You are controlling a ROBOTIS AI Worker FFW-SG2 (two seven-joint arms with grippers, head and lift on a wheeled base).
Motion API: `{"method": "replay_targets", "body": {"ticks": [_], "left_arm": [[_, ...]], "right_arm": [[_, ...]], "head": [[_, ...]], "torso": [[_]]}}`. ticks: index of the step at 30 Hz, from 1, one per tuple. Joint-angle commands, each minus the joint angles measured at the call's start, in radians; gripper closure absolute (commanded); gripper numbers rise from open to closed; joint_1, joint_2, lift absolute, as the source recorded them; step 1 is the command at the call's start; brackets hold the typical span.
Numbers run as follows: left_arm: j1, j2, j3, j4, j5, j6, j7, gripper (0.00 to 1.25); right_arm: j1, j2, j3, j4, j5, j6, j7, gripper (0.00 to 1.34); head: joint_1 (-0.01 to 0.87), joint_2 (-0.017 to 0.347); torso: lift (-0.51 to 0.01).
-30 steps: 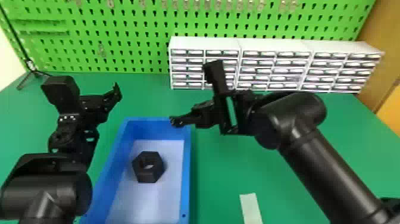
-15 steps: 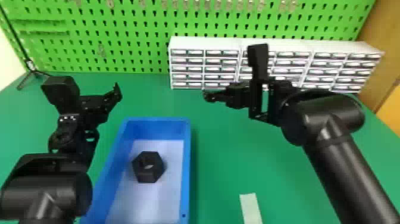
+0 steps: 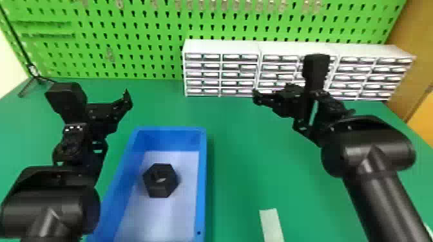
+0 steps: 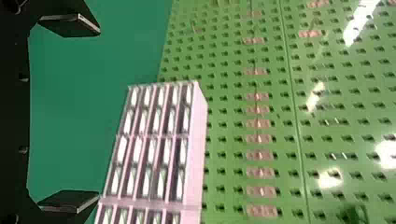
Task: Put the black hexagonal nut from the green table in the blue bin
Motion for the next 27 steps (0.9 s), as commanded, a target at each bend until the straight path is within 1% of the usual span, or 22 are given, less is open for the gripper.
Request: {"method": "replay_targets", "body": {"ticks": [1,3,7,10,14,20,23,27], "left_arm": [[0.002,0.000,0.002,0.000,0.000,-0.001,0.000,0.16],[0.005,0.000,0.003,0.000,0.000,-0.001,0.000,0.16],[0.006,0.000,0.005,0.002,0.001,-0.004,0.000,0.16],[0.009,0.000,0.008,0.002,0.001,-0.005,0.000,0.16],[0.011,0.000,0.009,0.002,0.000,-0.011,0.000,0.16],[0.014,-0.002,0.008,0.003,-0.003,-0.011,0.000,0.16],[0.015,0.000,0.008,0.005,-0.002,-0.014,0.000,0.16],[0.018,-0.002,0.006,0.009,0.001,-0.016,0.000,0.16]], "right_arm": [[0.048,0.014,-0.046,0.000,0.013,-0.096,-0.042,0.08],[0.071,0.023,-0.060,0.000,0.020,-0.138,-0.069,0.08],[0.099,0.035,-0.089,0.000,0.060,-0.208,-0.089,0.08],[0.119,0.052,-0.106,0.000,0.102,-0.261,-0.100,0.08],[0.142,0.055,-0.105,0.003,0.129,-0.333,-0.118,0.08],[0.171,0.060,-0.099,0.025,0.136,-0.427,-0.158,0.08],[0.183,0.065,-0.096,0.032,0.131,-0.456,-0.175,0.08],[0.194,0.065,-0.089,0.041,0.134,-0.467,-0.178,0.08]], "head": [[0.686,0.028],[0.686,0.028],[0.686,0.028],[0.686,0.028],[0.686,0.028],[0.686,0.028],[0.686,0.028],[0.686,0.028]], "torso": [[-0.096],[-0.096],[-0.096],[-0.096],[-0.096],[-0.096],[-0.096],[-0.096]]}}
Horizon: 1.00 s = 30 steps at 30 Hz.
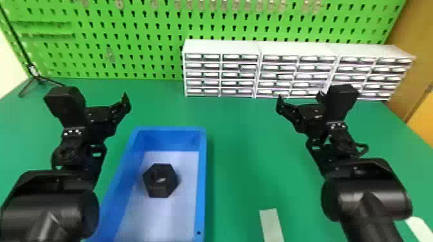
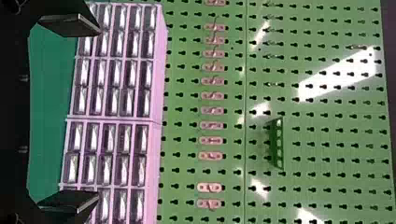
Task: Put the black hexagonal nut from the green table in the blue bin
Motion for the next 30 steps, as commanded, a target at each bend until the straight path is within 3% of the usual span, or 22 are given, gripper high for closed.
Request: {"method": "replay_targets", "body": {"ticks": [1,30], "left_arm": [[0.004,0.000,-0.003,0.006,0.003,-0.007,0.000,0.16],[0.016,0.000,-0.011,0.055,0.043,-0.036,-0.002,0.16]], "right_arm": [[0.012,0.001,0.008,0.011,0.000,-0.024,-0.003,0.08],[0.028,-0.005,0.013,0.022,0.003,-0.010,-0.014,0.08]], "head": [[0.686,0.028],[0.686,0.028]], "torso": [[-0.096],[-0.096]]}}
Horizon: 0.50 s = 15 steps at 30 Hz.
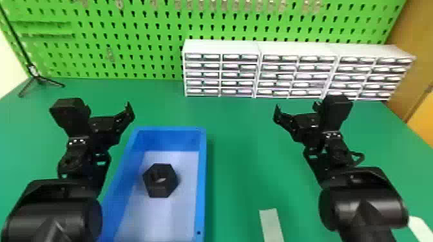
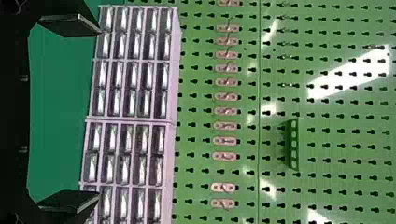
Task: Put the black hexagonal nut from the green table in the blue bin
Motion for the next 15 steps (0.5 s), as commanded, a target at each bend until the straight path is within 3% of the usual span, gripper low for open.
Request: {"method": "replay_targets", "body": {"ticks": [1,15], "left_arm": [[0.000,0.000,-0.001,0.004,0.002,0.000,0.000,0.16],[0.000,0.000,-0.012,0.004,0.000,0.000,0.001,0.16]], "right_arm": [[0.001,0.000,0.000,0.000,0.000,0.003,0.001,0.08],[0.000,0.002,-0.009,0.000,-0.005,0.012,-0.001,0.08]], "head": [[0.686,0.028],[0.686,0.028]], "torso": [[-0.096],[-0.096]]}}
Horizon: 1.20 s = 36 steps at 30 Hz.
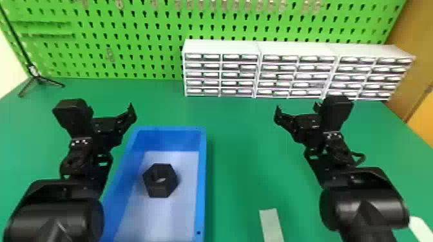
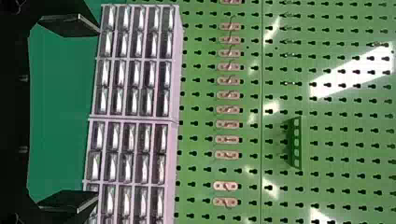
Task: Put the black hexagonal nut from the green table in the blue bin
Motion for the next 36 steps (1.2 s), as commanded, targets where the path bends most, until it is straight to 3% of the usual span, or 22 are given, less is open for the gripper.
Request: {"method": "replay_targets", "body": {"ticks": [1,36], "left_arm": [[0.000,0.000,-0.003,0.000,-0.002,0.000,0.000,0.16],[-0.005,0.000,-0.009,-0.002,0.001,-0.006,0.000,0.16]], "right_arm": [[-0.001,0.001,-0.003,0.000,-0.003,0.006,0.001,0.08],[-0.004,0.007,-0.011,0.000,-0.011,0.025,0.001,0.08]], "head": [[0.686,0.028],[0.686,0.028]], "torso": [[-0.096],[-0.096]]}}
